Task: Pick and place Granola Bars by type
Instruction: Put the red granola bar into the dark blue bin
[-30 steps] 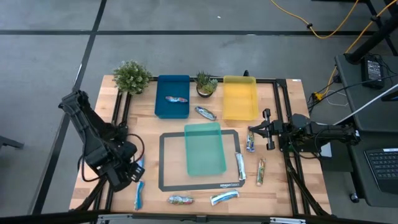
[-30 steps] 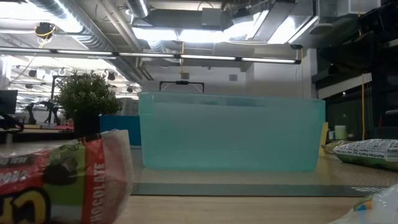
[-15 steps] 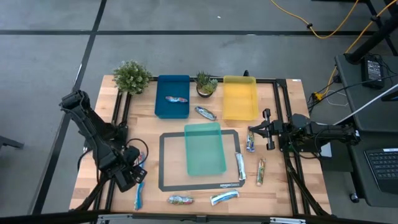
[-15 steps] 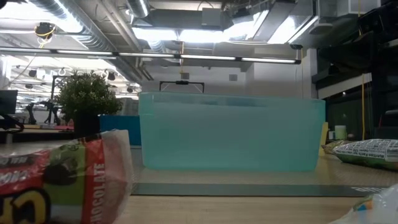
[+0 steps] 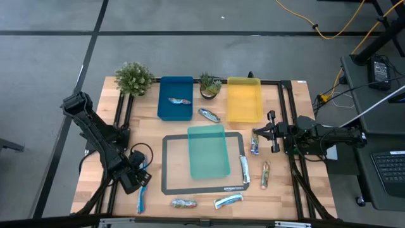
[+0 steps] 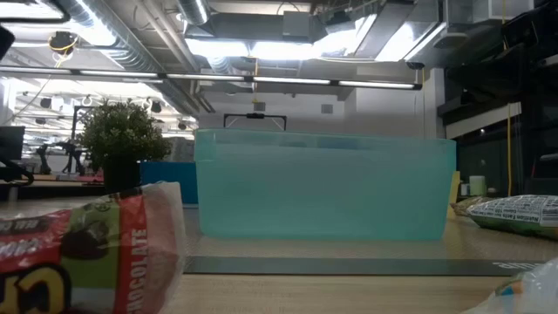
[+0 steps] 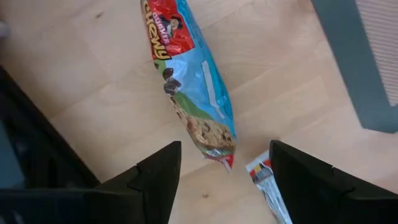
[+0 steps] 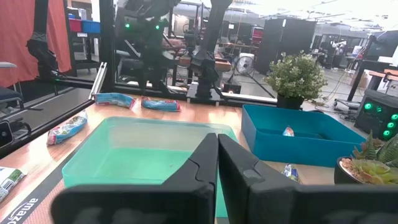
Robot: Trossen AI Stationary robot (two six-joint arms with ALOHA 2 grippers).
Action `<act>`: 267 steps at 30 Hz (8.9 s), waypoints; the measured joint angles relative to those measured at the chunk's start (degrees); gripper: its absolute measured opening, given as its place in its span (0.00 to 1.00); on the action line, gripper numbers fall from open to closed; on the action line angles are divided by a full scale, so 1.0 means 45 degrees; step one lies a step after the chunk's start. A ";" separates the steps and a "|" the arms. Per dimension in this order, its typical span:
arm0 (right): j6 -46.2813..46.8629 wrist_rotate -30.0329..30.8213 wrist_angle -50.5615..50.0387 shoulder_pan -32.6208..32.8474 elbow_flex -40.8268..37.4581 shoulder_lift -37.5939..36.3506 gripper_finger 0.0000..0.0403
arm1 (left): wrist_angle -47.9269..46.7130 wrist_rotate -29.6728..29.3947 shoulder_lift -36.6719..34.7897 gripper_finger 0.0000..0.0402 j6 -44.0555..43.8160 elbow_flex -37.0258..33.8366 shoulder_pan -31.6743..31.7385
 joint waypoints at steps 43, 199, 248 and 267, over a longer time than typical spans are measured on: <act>-0.0001 -0.0001 -0.0001 -0.0003 -0.0002 -0.0003 0.04 | 0.3953 0.0053 -0.0061 0.31 0.0044 -0.2769 0.0000; 0.0000 -0.0003 -0.0001 0.0000 0.0000 0.0002 0.04 | -0.0610 0.3507 0.5964 0.14 2.7588 0.7068 1.9584; 0.0002 -0.0003 0.0002 -0.0002 0.0000 -0.0003 0.04 | -0.2445 0.2247 0.1932 0.49 2.5946 0.7229 1.8498; -0.0001 0.0001 -0.0001 0.0002 0.0000 -0.0003 0.04 | -0.3204 0.4011 -0.2298 0.46 2.4720 0.7209 1.3236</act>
